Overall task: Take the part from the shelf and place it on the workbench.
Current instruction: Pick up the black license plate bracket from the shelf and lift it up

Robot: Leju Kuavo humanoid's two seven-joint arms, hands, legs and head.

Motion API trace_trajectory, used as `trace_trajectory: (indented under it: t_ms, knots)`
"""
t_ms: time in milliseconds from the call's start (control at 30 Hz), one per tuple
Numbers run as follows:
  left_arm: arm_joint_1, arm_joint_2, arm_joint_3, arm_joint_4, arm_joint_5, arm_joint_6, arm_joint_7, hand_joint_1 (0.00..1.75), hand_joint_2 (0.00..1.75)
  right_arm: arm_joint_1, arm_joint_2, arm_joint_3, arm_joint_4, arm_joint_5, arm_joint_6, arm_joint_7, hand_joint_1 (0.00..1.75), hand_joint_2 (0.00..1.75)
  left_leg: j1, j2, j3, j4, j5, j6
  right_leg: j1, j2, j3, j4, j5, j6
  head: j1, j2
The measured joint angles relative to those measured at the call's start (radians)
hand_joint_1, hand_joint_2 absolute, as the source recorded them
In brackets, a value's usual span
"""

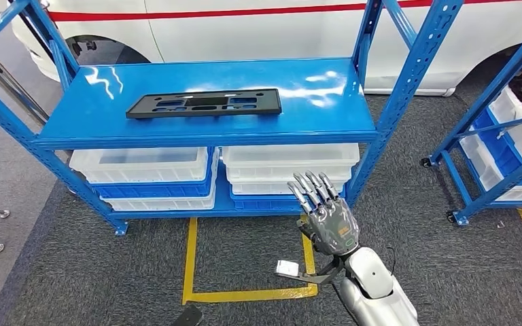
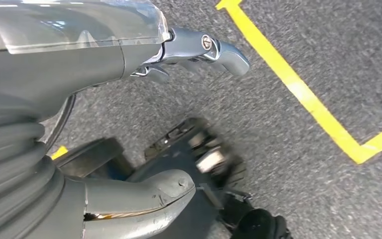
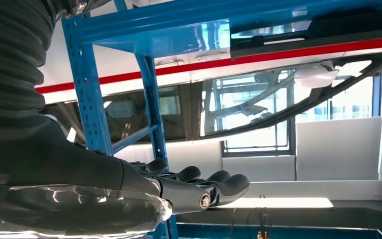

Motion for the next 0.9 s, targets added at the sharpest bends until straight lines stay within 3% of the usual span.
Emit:
trace_trajectory:
  t_ms: [33, 133, 200, 300, 333, 367, 400, 467, 533, 633, 700, 733, 833, 867, 900]
  knots:
    - [0.0, 0.0, 0.002, 0.0, -0.001, 0.001, -0.004, 0.0, 1.75, 0.001, 0.0, -0.001, 0.0, -0.008, 0.0, -0.004, 0.0, 1.75, -0.003, 0.0, 0.018, -0.036, 0.007, 0.005, 0.001, 0.0, -0.002, 0.0, 0.002, 0.005, 0.0, 0.0]
    - [0.003, 0.0, 0.006, 0.0, -0.007, 0.004, -0.009, 0.0, 1.75, 0.006, 0.001, -0.004, -0.001, -0.039, 0.0, -0.018, 0.0, 1.75, -0.004, 0.001, 0.021, -0.055, 0.015, 0.02, 0.0, -0.001, -0.005, -0.003, 0.008, 0.023, 0.0, 0.0]
    - [0.002, -0.001, 0.009, 0.0, -0.014, 0.006, -0.01, 0.0, 1.75, 0.01, 0.0, -0.006, -0.002, -0.056, 0.0, -0.03, 0.0, 1.75, 0.001, 0.003, 0.022, -0.071, 0.028, 0.034, 0.0, 0.0, -0.02, 0.027, -0.017, 0.032, 0.001, 0.0]
    - [0.002, -0.002, 0.014, 0.0, -0.023, 0.006, -0.01, 0.0, 1.75, 0.023, -0.005, -0.007, 0.0, -0.074, 0.0, -0.05, 0.0, 1.75, 0.001, 0.005, 0.017, -0.076, 0.037, 0.043, -0.002, 0.001, -0.097, 0.197, -0.111, 0.04, 0.001, 0.0]
    - [0.003, -0.002, 0.015, 0.0, -0.025, 0.006, -0.01, 0.0, 1.75, 0.03, -0.008, -0.007, 0.0, -0.07, 0.0, -0.051, 0.0, 1.75, 0.001, 0.005, 0.014, -0.074, 0.037, 0.044, -0.003, 0.001, -0.118, 0.248, -0.128, 0.043, 0.001, 0.0]
    - [0.004, -0.002, 0.016, 0.0, -0.028, 0.006, -0.01, 0.0, 1.75, 0.036, -0.011, -0.007, 0.002, -0.064, 0.0, -0.051, 0.0, 1.75, 0.001, 0.004, 0.011, -0.071, 0.037, 0.044, -0.004, 0.001, -0.125, 0.267, -0.127, 0.045, 0.001, 0.0]
    - [0.005, -0.003, 0.018, 0.0, -0.03, 0.005, -0.01, 0.0, 1.75, 0.04, -0.015, -0.006, 0.003, -0.058, 0.0, -0.05, 0.0, 1.75, 0.001, 0.004, 0.009, -0.067, 0.036, 0.043, -0.006, 0.001, -0.112, 0.247, -0.108, 0.046, 0.001, 0.0]
    - [0.005, -0.004, 0.023, 0.0, -0.034, 0.004, -0.01, 0.0, 1.75, 0.042, -0.022, -0.006, 0.004, -0.048, 0.0, -0.048, 0.0, 1.75, 0.001, 0.003, 0.006, -0.057, 0.032, 0.036, -0.009, 0.0, -0.044, 0.121, -0.048, 0.044, 0.001, 0.0]
    - [0.004, -0.006, 0.028, 0.0, -0.035, 0.004, -0.009, 0.0, 1.75, 0.043, -0.027, -0.006, 0.006, -0.041, 0.0, -0.047, 0.0, 1.75, -0.002, 0.003, 0.0, -0.046, 0.027, 0.026, -0.007, 0.001, 0.004, 0.022, -0.017, 0.037, 0.001, 0.0]
    - [0.002, -0.006, 0.031, 0.0, -0.038, 0.003, -0.009, 0.0, 1.75, 0.045, -0.031, -0.005, 0.008, -0.031, 0.0, -0.045, 0.0, 1.75, -0.004, 0.003, -0.006, -0.043, 0.027, 0.013, -0.002, 0.003, 0.005, 0.006, -0.014, 0.02, 0.0, 0.0]
    - [0.002, -0.006, 0.032, -0.001, -0.043, 0.003, -0.008, 0.0, 1.75, 0.045, -0.033, -0.005, 0.007, -0.014, 0.0, -0.038, 0.0, 1.75, -0.001, 0.002, -0.015, -0.019, 0.007, 0.002, -0.004, 0.001, 0.006, 0.001, -0.009, 0.008, 0.0, 0.0]
    - [0.002, -0.006, 0.033, -0.001, -0.046, 0.003, -0.008, 0.0, 1.75, 0.045, -0.033, -0.005, 0.007, -0.005, 0.0, -0.034, 0.0, 1.75, 0.0, 0.002, -0.032, 0.02, -0.018, -0.003, -0.006, -0.001, 0.006, -0.001, -0.007, 0.002, 0.0, 0.0]
    - [0.004, -0.006, 0.037, -0.001, -0.053, 0.003, -0.008, 0.0, 1.75, 0.047, -0.032, -0.005, 0.007, 0.009, 0.0, -0.027, 0.0, 1.75, 0.004, 0.002, -0.117, 0.209, -0.105, -0.014, -0.004, -0.012, 0.004, -0.001, -0.006, -0.004, -0.001, 0.0]
    - [0.005, -0.006, 0.038, -0.001, -0.054, 0.003, -0.007, 0.0, 1.75, 0.048, -0.032, -0.005, 0.007, 0.011, 0.0, -0.026, 0.0, 1.75, 0.004, 0.002, -0.132, 0.243, -0.11, -0.014, -0.003, -0.016, 0.003, 0.0, -0.006, -0.004, -0.001, 0.0]
    - [0.006, -0.006, 0.039, -0.001, -0.055, 0.003, -0.007, 0.0, 1.75, 0.049, -0.032, -0.005, 0.007, 0.013, 0.0, -0.026, 0.0, 1.75, 0.004, 0.002, -0.128, 0.236, -0.095, -0.013, -0.002, -0.021, 0.004, 0.0, -0.006, -0.004, -0.001, 0.0]
